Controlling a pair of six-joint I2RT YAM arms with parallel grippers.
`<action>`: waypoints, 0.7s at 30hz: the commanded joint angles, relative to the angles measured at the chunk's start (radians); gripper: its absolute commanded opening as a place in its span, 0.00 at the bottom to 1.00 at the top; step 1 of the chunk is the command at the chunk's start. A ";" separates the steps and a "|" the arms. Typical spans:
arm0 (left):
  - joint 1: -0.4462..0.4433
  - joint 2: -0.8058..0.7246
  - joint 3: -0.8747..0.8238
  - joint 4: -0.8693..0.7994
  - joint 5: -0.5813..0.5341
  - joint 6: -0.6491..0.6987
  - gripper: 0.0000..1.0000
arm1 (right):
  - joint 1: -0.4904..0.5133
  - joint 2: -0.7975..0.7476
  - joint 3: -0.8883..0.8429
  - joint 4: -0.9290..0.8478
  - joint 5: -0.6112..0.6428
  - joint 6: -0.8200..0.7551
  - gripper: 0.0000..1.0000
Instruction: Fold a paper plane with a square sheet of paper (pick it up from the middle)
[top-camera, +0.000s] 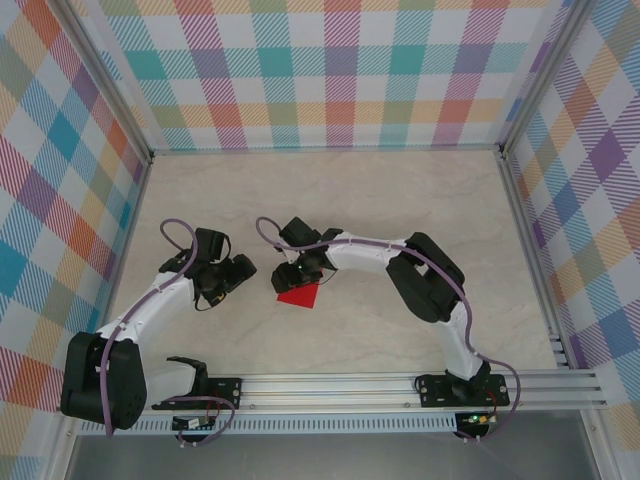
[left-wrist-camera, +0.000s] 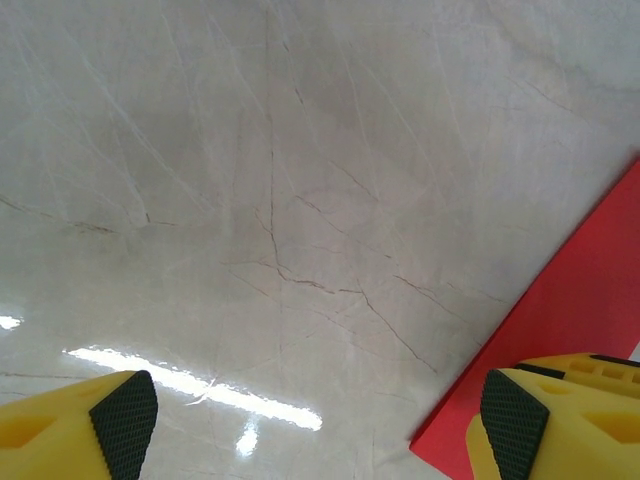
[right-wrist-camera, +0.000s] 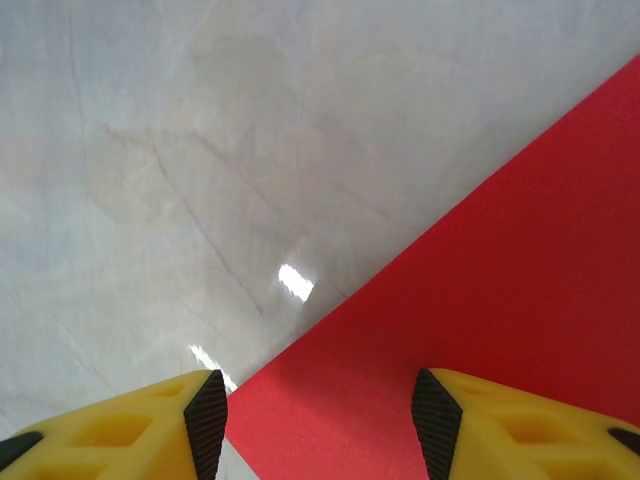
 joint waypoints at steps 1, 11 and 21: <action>0.021 -0.006 -0.004 0.031 0.052 0.027 0.87 | 0.005 -0.039 -0.113 -0.116 -0.007 -0.195 0.56; 0.017 -0.007 -0.012 0.103 0.186 0.029 0.87 | -0.008 -0.278 -0.220 -0.033 -0.035 -0.101 0.59; -0.111 0.013 -0.004 0.229 0.303 -0.005 0.69 | -0.114 -0.478 -0.439 0.000 0.025 0.443 0.62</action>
